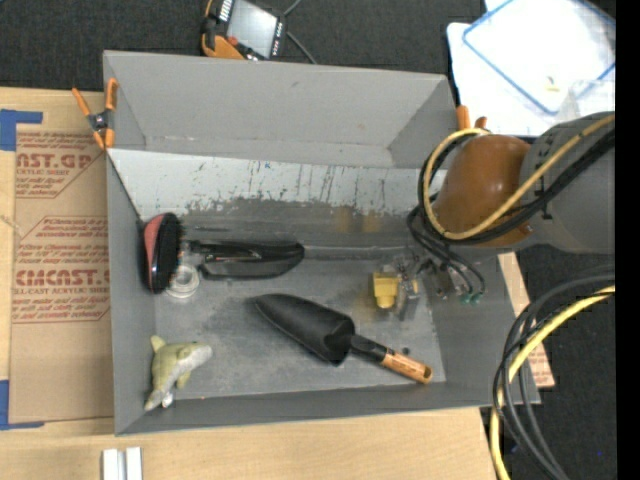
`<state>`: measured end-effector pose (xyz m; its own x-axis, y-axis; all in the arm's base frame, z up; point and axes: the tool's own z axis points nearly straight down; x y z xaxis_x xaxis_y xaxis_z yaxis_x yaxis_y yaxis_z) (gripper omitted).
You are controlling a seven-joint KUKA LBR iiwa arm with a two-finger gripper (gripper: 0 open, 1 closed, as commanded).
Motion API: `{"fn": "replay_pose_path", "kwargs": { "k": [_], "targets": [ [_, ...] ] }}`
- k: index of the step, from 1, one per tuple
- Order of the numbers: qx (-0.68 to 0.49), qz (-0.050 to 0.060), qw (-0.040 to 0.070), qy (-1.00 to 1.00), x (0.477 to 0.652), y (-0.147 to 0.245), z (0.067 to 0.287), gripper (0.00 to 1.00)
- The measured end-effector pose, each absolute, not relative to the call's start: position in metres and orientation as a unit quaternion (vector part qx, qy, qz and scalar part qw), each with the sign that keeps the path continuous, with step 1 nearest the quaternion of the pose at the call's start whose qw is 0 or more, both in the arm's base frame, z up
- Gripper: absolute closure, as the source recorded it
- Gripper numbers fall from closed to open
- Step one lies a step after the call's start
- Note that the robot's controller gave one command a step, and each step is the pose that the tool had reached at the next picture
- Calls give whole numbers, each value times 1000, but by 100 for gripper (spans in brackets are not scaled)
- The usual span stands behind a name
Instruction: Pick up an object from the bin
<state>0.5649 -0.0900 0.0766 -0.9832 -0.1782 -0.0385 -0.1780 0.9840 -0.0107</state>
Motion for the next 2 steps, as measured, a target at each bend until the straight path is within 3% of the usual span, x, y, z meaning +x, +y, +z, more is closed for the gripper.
{"fn": "replay_pose_path", "kwargs": {
  "k": [1,2],
  "targets": [
    [-113,-5,22,993,543,-109,117,100],
    [-65,-1,17,998,558,-98,226,100]
  ]
}}
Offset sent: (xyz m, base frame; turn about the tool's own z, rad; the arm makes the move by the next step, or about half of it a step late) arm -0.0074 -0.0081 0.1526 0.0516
